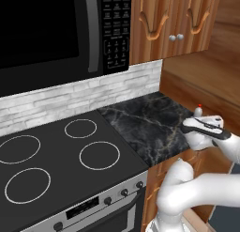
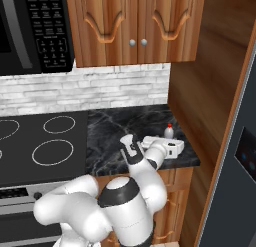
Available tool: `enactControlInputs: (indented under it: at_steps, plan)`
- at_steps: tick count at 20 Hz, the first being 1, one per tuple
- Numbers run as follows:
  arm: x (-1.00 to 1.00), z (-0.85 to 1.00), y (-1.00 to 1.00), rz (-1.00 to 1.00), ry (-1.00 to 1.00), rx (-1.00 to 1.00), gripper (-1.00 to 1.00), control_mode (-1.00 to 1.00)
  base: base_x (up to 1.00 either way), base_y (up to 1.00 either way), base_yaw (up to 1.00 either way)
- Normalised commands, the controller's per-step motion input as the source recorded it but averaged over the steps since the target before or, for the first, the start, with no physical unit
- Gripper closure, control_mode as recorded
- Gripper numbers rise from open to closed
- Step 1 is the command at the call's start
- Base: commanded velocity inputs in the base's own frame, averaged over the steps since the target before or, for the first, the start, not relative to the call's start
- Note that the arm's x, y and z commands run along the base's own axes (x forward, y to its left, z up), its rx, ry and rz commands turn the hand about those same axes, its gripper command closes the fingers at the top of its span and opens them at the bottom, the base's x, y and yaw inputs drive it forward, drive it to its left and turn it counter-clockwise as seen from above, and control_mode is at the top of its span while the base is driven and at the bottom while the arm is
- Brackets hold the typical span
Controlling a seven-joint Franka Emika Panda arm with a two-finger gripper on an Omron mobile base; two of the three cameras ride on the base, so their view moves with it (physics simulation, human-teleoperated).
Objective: Take the bottled waters from the counter and place them in the freezer to freeze. Close the freezer door after placing the bottles.
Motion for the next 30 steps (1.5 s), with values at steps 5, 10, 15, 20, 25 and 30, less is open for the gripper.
enactControlInputs:
  at_steps: [5,10,15,20,25,30]
  plan:
    - [0.17,0.00,0.00,0.00,0.00,0.00,-1.00,-1.00,0.00,0.00,0.00]
    - [0.17,0.00,0.00,0.00,0.00,0.00,-1.00,-1.00,0.00,0.00,0.00]
    - [0.16,0.00,-0.06,0.00,0.00,0.00,-1.00,-1.00,0.00,0.00,0.00]
    - [0.15,-0.01,-0.10,0.00,0.00,0.00,-1.00,-1.00,0.00,0.00,0.00]
    - [0.02,-0.01,-0.02,0.00,0.00,0.00,-1.00,-1.00,0.00,0.00,0.00]
    - [0.00,0.00,0.00,0.00,0.00,0.00,1.00,-1.00,0.00,0.00,0.00]
